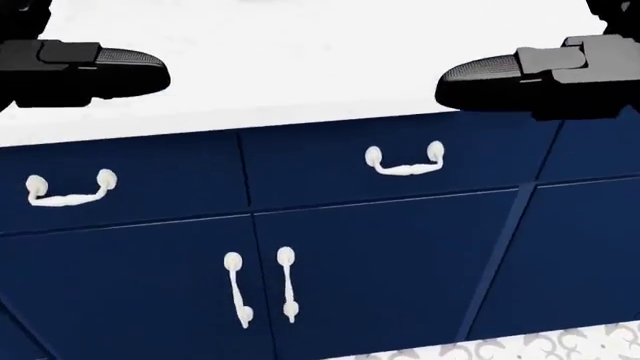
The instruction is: Push down the lever of the toaster to turn it on.
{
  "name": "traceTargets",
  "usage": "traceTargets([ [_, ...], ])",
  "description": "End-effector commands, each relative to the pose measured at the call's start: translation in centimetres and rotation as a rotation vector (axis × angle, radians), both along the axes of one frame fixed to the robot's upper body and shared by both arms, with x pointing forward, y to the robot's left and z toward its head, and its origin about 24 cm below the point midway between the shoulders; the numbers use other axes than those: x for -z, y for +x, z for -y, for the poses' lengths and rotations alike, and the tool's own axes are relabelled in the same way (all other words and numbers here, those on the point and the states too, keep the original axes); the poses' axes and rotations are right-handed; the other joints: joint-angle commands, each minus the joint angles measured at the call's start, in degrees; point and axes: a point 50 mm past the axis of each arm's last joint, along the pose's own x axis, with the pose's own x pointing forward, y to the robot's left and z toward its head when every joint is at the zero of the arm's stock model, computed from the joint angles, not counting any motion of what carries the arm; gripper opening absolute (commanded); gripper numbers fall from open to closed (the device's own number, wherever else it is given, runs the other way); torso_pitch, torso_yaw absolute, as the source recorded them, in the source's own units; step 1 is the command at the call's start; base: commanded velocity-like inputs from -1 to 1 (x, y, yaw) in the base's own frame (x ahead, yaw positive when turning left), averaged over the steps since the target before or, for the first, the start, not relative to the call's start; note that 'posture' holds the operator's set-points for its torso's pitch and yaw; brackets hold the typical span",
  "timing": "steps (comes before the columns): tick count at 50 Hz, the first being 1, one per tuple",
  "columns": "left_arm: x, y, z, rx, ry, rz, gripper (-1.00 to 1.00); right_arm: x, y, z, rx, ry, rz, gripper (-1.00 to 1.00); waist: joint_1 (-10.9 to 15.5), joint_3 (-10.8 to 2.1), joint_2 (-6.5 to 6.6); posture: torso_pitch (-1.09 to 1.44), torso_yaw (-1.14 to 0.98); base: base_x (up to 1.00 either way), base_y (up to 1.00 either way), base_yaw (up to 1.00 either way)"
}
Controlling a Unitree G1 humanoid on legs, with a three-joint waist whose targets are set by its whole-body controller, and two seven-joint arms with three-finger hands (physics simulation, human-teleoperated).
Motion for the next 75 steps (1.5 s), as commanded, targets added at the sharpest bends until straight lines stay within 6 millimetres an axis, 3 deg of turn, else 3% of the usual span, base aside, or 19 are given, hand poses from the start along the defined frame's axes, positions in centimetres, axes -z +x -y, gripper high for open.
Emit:
traceTargets([
  [1,-1.33,-0.51,-0.37,-0.024,-0.005,0.072,1.0,-0.75,-0.3,-0.23,-0.016,0.001,0.049,1.0,0.1,-0.66,0.64,0.0,0.0,0.2,0.19,0.0],
  [2,-1.26,-0.47,-0.4,-0.025,-0.005,0.071,1.0,-0.8,-0.33,-0.26,-0.016,0.001,0.049,1.0,0.0,-1.57,3.16,0.0,0.0,0.2,0.19,0.0],
  [3,-1.24,-0.44,-0.36,-0.024,-0.005,0.071,1.0,-0.74,-0.29,-0.26,-0.017,0.001,0.049,1.0,0.1,-2.62,3.56,0.0,0.0,0.21,0.18,0.0],
  [5,-1.17,-0.41,-0.35,-0.024,-0.004,0.071,1.0,-0.76,-0.3,-0.25,-0.016,0.001,0.049,1.0,0.5,-0.99,3.11,0.0,0.0,0.2,0.19,0.0],
  [16,-1.21,-0.46,-0.23,-0.021,-0.003,0.071,1.0,-0.8,-0.38,-0.33,-0.019,-0.002,0.052,1.0,1.6,-1.16,-1.72,0.0,0.0,0.24,0.11,0.0],
  [20,-1.25,-0.49,-0.19,-0.019,-0.003,0.072,1.0,-0.94,-0.47,-0.36,-0.018,-0.002,0.054,1.0,2.3,-1.46,-5.34,0.0,0.0,0.26,0.03,0.0],
  [21,-1.19,-0.43,-0.21,-0.019,-0.003,0.072,1.0,-0.96,-0.48,-0.38,-0.018,-0.002,0.054,1.0,1.7,-1.43,-3.19,0.0,0.0,0.26,0.02,0.0],
  [25,-1.24,-0.49,-0.22,-0.02,-0.003,0.073,1.0,-0.8,-0.4,-0.36,-0.019,-0.003,0.053,1.0,1.5,-1.55,-3.96,0.0,0.0,0.26,0.02,0.0],
  [30,-1.34,-0.6,-0.29,-0.022,-0.004,0.074,1.0,-0.8,-0.41,-0.41,-0.018,-0.005,0.054,1.0,0.8,-0.58,-0.87,0.0,0.0,0.25,0.02,0.0],
  [32,-1.33,-0.59,-0.27,-0.022,-0.004,0.074,1.0,-0.74,-0.38,-0.43,-0.019,-0.006,0.054,1.0,0.6,-1.91,2.0,0.0,0.0,0.16,0.07,0.0],
  [33,-1.36,-0.6,-0.27,-0.022,-0.005,0.075,1.0,-0.8,-0.44,-0.48,-0.019,-0.007,0.054,1.0,0.6,-3.02,2.11,0.0,0.0,0.12,0.14,0.0],
  [35,-1.37,-0.62,-0.3,-0.023,-0.005,0.075,1.0,-0.78,-0.41,-0.53,-0.02,-0.008,0.053,1.0,1.2,-1.44,2.29,0.0,0.0,0.12,0.28,0.0],
  [43,-1.34,-0.57,-0.3,-0.023,-0.006,0.074,1.0,-0.88,-0.37,-0.41,-0.016,0.005,0.062,1.0,2.2,-0.48,-5.03,0.0,0.0,0.06,0.31,0.0],
  [44,-1.34,-0.57,-0.29,-0.022,-0.006,0.075,1.0,-0.93,-0.4,-0.4,-0.015,0.006,0.064,1.0,2.7,-0.67,-3.06,0.0,0.0,0.0,0.0,0.0],
  [51,-1.48,-0.65,-0.22,-0.021,-0.007,0.076,1.0,-0.8,-0.36,-0.44,-0.019,0.014,0.064,1.0,2.8,-2.45,-1.73,0.0,0.0,0.0,0.0,0.06],
  [57,-1.5,-0.67,-0.29,-0.024,-0.008,0.076,1.0,-0.85,-0.34,-0.43,-0.018,0.019,0.065,1.0,2.2,-1.91,-1.1,0.0,0.0,-0.16,0.0,1.0],
  [61,-1.51,-0.7,-0.28,-0.024,-0.008,0.076,1.0,-1.08,-0.39,-0.22,-0.004,0.027,0.073,1.0,1.1,-1.48,2.11,0.0,0.0,-0.1,0.0,0.3],
  [68,-1.48,-0.7,-0.21,-0.022,-0.007,0.078,1.0,-1.11,-0.38,-0.04,0.014,0.026,0.075,1.0,1.0,0.04,-2.84,0.0,0.0,0.0,0.0,0.0],
  [75,-1.46,-0.66,-0.22,-0.022,-0.007,0.078,1.0,-1.28,-0.44,0.07,0.022,0.032,0.075,1.0,1.4,-2.14,-1.61,0.0,0.0,0.0,0.06,0.0],
])
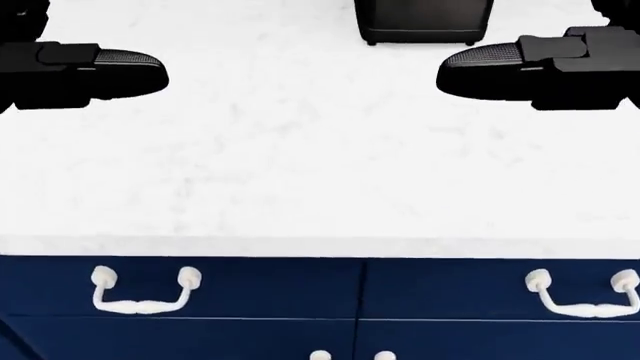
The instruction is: Push down the lever of the toaster to turn it on.
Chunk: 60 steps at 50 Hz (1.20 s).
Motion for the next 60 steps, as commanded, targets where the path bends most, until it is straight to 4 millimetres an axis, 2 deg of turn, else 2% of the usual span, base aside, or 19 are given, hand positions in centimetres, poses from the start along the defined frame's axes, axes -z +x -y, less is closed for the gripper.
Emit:
traceTargets([
  [1,-1.61,-0.68,-0.06,-0.006,0.0,0.091,1.0,-1.16,-0.68,0.04,0.002,0.005,0.074,1.0,0.1,-1.73,-0.34,0.0,0.0,0.0,0.23,0.0],
  [6,-1.61,-0.71,-0.07,-0.006,0.0,0.092,1.0,-1.19,-0.71,0.01,0.0,0.006,0.073,1.0,0.0,-2.29,-0.29,0.0,0.0,0.0,0.23,0.0],
  [10,-1.61,-0.72,-0.05,-0.005,0.001,0.093,1.0,-1.13,-0.67,0.03,0.001,0.006,0.074,1.0,-0.6,-2.02,4.51,0.0,0.0,0.01,0.21,0.0],
  [11,-1.6,-0.7,-0.05,-0.005,0.001,0.093,1.0,-1.13,-0.67,0.04,0.0,0.007,0.076,1.0,0.0,-0.82,2.3,0.0,0.0,0.0,0.0,0.0],
  [12,-1.65,-0.74,-0.01,-0.004,0.001,0.093,1.0,-1.22,-0.7,0.05,-0.001,0.013,0.084,1.0,-0.2,-0.62,3.01,0.0,0.0,0.0,0.0,0.0],
  [17,-1.67,-0.73,-0.01,-0.004,0.001,0.093,1.0,-1.19,-0.74,-0.03,-0.005,0.012,0.08,1.0,-0.4,0.37,0.72,0.0,0.0,0.0,0.0,0.0],
  [19,-1.64,-0.75,0.01,-0.004,0.001,0.091,1.0,-1.15,-0.72,-0.01,-0.004,0.011,0.079,1.0,-0.3,-0.77,0.41,0.0,0.0,0.16,0.0,0.0],
  [27,-1.7,-0.72,-0.05,-0.003,0.0,0.093,1.0,-1.07,-0.66,-0.07,-0.009,0.009,0.078,1.0,0.4,0.12,-0.91,0.0,0.0,0.41,0.0,0.0],
  [29,-1.73,-0.73,-0.03,-0.002,0.0,0.094,1.0,-1.13,-0.7,-0.1,-0.009,0.01,0.077,1.0,0.6,0.07,-2.19,0.0,0.0,0.43,0.0,0.0],
  [31,-1.7,-0.74,0.0,-0.001,0.0,0.094,1.0,-1.14,-0.74,-0.07,-0.008,0.009,0.076,1.0,0.7,-0.86,-5.5,0.0,0.0,0.42,0.0,0.0],
  [32,-1.7,-0.74,0.01,-0.001,0.0,0.093,1.0,-1.1,-0.71,-0.06,-0.008,0.01,0.075,1.0,0.3,0.02,-3.72,0.0,0.0,0.42,0.0,0.0],
  [39,-1.66,-0.73,0.01,-0.003,0.001,0.093,1.0,-1.15,-0.73,-0.06,-0.008,0.008,0.082,1.0,0.3,-0.13,-2.44,0.0,0.0,0.17,0.0,0.0],
  [42,-1.75,-0.8,0.01,-0.003,0.001,0.094,1.0,-1.12,-0.69,-0.06,-0.007,0.006,0.082,1.0,-0.2,-0.88,1.2,0.0,0.0,0.0,0.0,0.0],
  [43,-1.78,-0.81,0.02,-0.003,0.001,0.095,1.0,-1.07,-0.66,-0.04,-0.007,0.006,0.082,1.0,-0.2,-0.05,-0.33,0.0,0.0,0.0,0.0,0.0],
  [45,-1.77,-0.79,-0.02,-0.004,0.0,0.095,1.0,-0.95,-0.56,-0.09,-0.008,0.001,0.077,1.0,0.4,-1.53,1.2,0.0,0.0,0.09,0.05,0.0],
  [47,-1.75,-0.79,-0.04,-0.005,0.0,0.095,1.0,-0.95,-0.54,-0.08,-0.003,0.001,0.077,1.0,1.0,1.45,1.23,0.0,0.0,0.07,0.05,0.0],
  [50,-1.75,-0.79,-0.01,-0.005,0.0,0.095,1.0,-1.1,-0.65,-0.08,-0.004,0.004,0.083,1.0,0.8,1.21,0.51,0.0,0.0,0.0,0.0,0.0],
  [53,-1.78,-0.84,-0.04,-0.004,0.0,0.096,1.0,-1.13,-0.69,-0.08,-0.002,0.005,0.084,1.0,1.3,1.22,-3.18,0.0,0.0,0.0,0.0,0.0],
  [60,-1.88,-0.92,0.01,-0.002,0.0,0.097,1.0,-1.14,-0.74,-0.17,-0.009,0.005,0.084,1.0,0.2,-1.51,1.16,0.0,0.0,0.04,0.0,0.0],
])
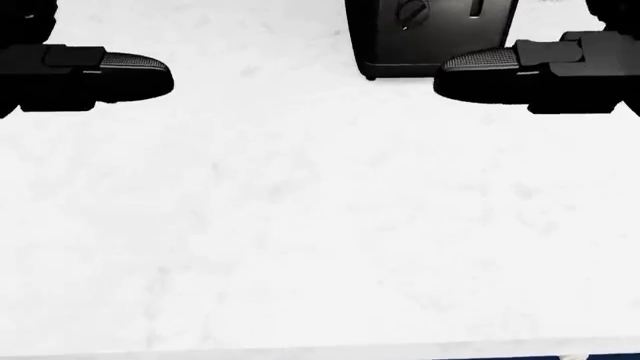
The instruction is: Push down the lever of the toaster to turn it on.
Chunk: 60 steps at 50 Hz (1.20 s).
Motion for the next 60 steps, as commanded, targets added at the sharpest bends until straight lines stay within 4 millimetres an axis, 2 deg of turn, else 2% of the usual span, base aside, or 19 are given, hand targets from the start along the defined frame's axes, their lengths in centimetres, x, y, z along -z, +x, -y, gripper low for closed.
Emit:
traceTargets([
  [1,-1.88,-0.83,-0.28,-0.018,-0.004,0.112,1.0,-1.46,-0.81,-0.09,-0.01,0.004,0.09,1.0,0.0,-1.89,-0.39,0.0,0.0,0.34,0.0,0.0],
  [2,-1.88,-0.83,-0.27,-0.018,-0.005,0.112,1.0,-1.46,-0.81,-0.07,-0.008,0.003,0.09,1.0,0.0,-1.07,-0.5,0.0,0.0,0.34,0.0,0.0],
  [5,-1.92,-0.87,-0.27,-0.018,-0.005,0.112,1.0,-1.49,-0.82,-0.05,-0.008,0.004,0.092,1.0,-0.1,-1.43,-1.38,0.0,0.0,0.34,0.0,0.0],
  [7,-1.92,-0.87,-0.28,-0.018,-0.005,0.112,1.0,-1.45,-0.81,-0.03,-0.006,0.004,0.091,1.0,0.2,-2.36,-3.19,0.0,0.0,0.19,0.0,0.0],
  [8,-1.89,-0.85,-0.28,-0.017,-0.005,0.113,1.0,-1.44,-0.79,-0.03,-0.005,0.004,0.09,1.0,0.6,-2.76,-4.66,0.0,0.0,0.01,0.0,0.0],
  [9,-1.86,-0.82,-0.29,-0.018,-0.006,0.112,1.0,-1.46,-0.8,-0.02,-0.003,0.005,0.09,1.0,0.9,-2.79,-3.36,0.0,0.0,0.0,0.0,0.0],
  [18,-1.98,-0.89,-0.32,-0.02,-0.008,0.113,1.0,-1.38,-0.76,-0.08,-0.006,0.003,0.088,1.0,0.2,-2.7,-1.67,0.0,0.0,0.0,0.0,0.0],
  [40,-2.46,-1.15,-0.12,0.029,-0.109,0.142,1.0,-1.48,-0.82,-0.1,-0.009,0.004,0.093,1.0,0.2,-2.2,-1.97,0.0,0.0,0.0,0.0,0.0],
  [55,-2.04,-0.92,0.28,0.047,-0.105,0.122,1.0,-1.51,-0.89,-0.16,-0.012,0.003,0.092,1.0,0.2,-5.01,-1.55,-0.11,0.0,0.0,0.0,0.0],
  [60,-1.72,-0.73,0.23,0.048,-0.098,0.11,1.0,-1.47,-0.83,-0.18,-0.012,0.002,0.091,1.0,0.2,-5.55,-1.47,-0.12,0.0,0.0,0.0,0.0],
])
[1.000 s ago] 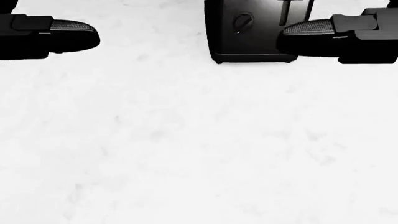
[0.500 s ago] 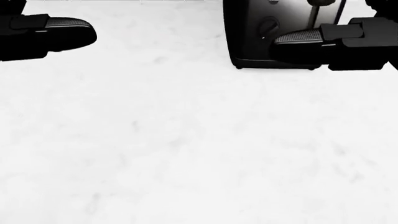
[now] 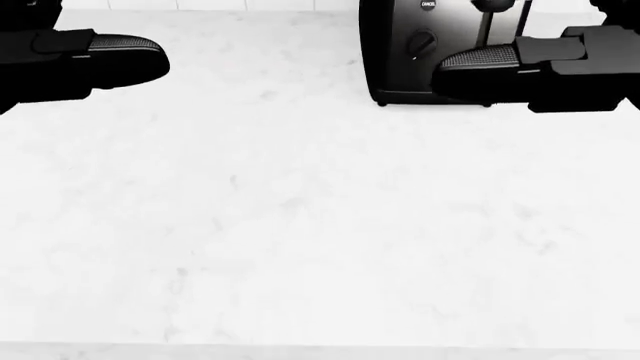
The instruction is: Push down the lever of the toaster to turn it on.
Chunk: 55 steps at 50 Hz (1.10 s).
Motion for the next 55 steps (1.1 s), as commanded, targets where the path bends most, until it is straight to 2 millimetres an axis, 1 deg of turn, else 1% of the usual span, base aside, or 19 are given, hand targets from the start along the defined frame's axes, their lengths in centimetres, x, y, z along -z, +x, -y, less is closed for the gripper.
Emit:
traceTargets([
  [1,-1.3,-0.4,0.0,-0.001,-0.002,0.065,1.0,-1.0,-0.4,0.1,0.008,0.009,0.06,1.0,0.0,-1.28,0.0,-0.13,0.0,0.0,0.0,0.0],
  [4,-1.1,-0.3,0.0,0.0,-0.001,0.064,1.0,-1.0,-0.4,0.1,0.008,0.009,0.059,1.0,0.0,-2.1,0.05,-0.16,0.0,0.0,0.0,0.0],
  [8,-0.8,0.0,0.0,0.0,0.003,0.052,1.0,-0.9,-0.3,0.1,0.007,0.008,0.058,1.0,0.0,-2.75,0.05,-0.17,0.0,0.0,0.0,0.0],
  [14,-0.6,0.0,0.2,0.008,0.009,0.046,1.0,-0.9,-0.3,0.2,0.008,0.011,0.059,1.0,0.1,-4.65,0.05,-0.23,0.0,0.0,0.0,0.0],
  [20,0.0,0.3,0.4,0.018,0.025,0.029,1.0,-1.0,-0.3,0.2,0.008,0.01,0.059,1.0,0.2,-5.92,0.01,-0.23,0.0,0.0,0.0,0.0],
  [29,0.6,0.6,0.4,0.021,0.023,0.016,1.0,-1.0,-0.4,0.2,0.01,0.011,0.06,1.0,0.4,-8.59,-0.05,-0.28,0.0,0.0,0.0,0.0],
  [34,0.7,0.7,0.5,0.027,0.026,0.005,1.0,-1.0,-0.3,0.2,0.009,0.011,0.059,1.0,0.5,-10.59,-0.09,-0.33,0.0,0.0,0.0,0.0],
  [39,0.7,0.7,0.5,0.026,0.023,0.01,1.0,-1.1,-0.4,0.1,0.008,0.011,0.059,1.0,0.7,-12.97,-0.12,-0.38,0.0,0.0,0.0,0.0],
  [48,0.8,0.8,0.5,0.029,0.03,0.008,1.0,-0.9,-0.3,0.0,0.004,0.007,0.056,1.0,0.8,-15.69,-0.28,-0.43,0.0,0.0,0.0,0.0],
  [51,0.7,0.7,0.5,0.027,0.028,0.018,1.0,-0.8,-0.3,0.0,0.006,0.007,0.053,1.0,0.9,-16.18,-0.34,-0.43,0.0,0.0,0.0,0.0],
  [55,0.6,0.7,0.5,0.025,0.026,0.018,1.0,-0.7,-0.2,0.0,0.004,0.006,0.053,1.0,0.9,-16.43,-0.43,-0.43,0.0,0.0,0.0,0.0],
])
